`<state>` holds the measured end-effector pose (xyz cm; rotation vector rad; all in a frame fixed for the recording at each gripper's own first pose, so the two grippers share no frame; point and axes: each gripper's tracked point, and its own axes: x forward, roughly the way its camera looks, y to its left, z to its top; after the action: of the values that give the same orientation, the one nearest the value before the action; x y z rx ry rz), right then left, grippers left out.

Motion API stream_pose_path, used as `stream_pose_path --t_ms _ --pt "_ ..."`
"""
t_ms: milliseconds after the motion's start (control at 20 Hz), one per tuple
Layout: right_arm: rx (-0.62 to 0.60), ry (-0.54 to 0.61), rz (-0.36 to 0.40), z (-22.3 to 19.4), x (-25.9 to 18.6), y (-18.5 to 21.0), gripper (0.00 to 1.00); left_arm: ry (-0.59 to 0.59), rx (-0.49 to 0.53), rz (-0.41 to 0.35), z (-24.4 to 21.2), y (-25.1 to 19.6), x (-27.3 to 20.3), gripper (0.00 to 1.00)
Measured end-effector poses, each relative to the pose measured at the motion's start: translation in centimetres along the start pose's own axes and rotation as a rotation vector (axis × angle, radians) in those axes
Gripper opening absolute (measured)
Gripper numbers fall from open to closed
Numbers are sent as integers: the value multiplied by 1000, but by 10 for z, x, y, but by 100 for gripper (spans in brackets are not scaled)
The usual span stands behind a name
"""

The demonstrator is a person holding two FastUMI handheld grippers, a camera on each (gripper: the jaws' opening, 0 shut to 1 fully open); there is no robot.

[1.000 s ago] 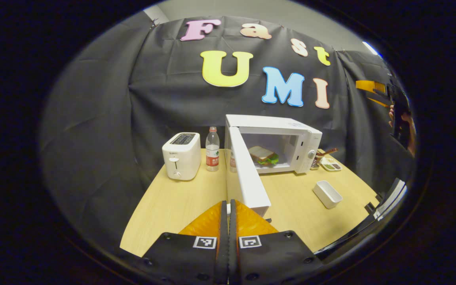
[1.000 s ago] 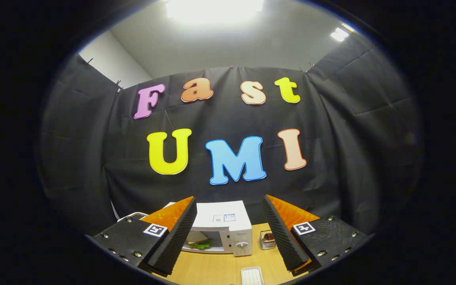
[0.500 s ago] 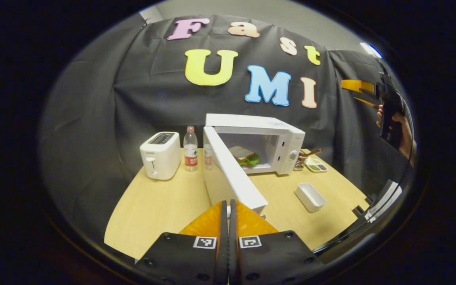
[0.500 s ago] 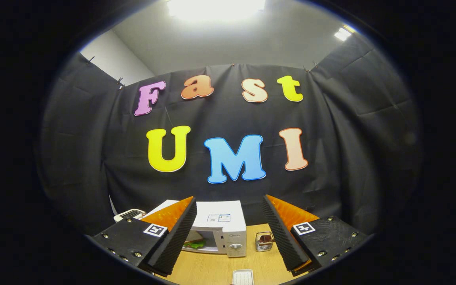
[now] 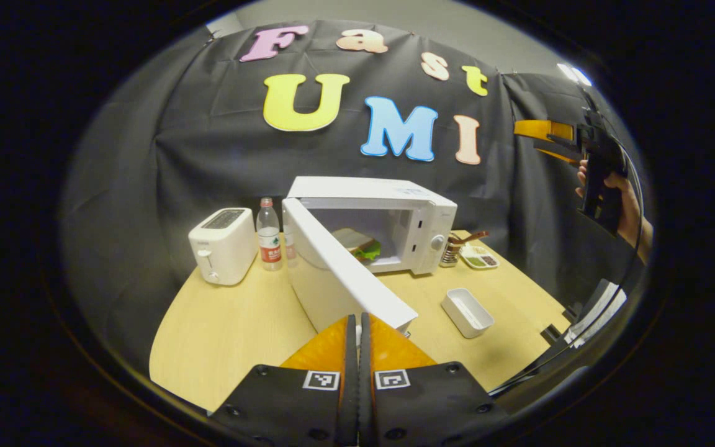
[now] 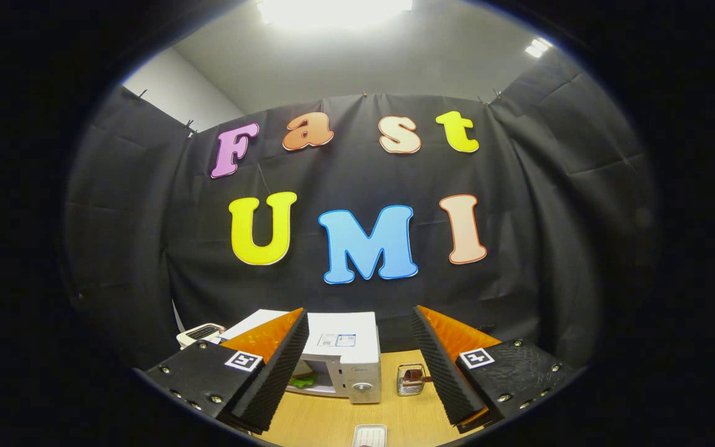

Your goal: Open the microwave oven with the left hand, put the food in, and close the microwave oven.

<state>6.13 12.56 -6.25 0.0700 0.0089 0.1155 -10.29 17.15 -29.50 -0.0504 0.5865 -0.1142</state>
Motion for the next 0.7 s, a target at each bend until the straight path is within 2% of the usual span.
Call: stream_pose_path --t_ms 400,700 --pt "-2 -4 -10 5 -3 -25 99 -3 32 -56 16 -46 37 7" --pt "6 16 -47 -2 3 -54 99 -20 26 -107 30 -79 73 7"
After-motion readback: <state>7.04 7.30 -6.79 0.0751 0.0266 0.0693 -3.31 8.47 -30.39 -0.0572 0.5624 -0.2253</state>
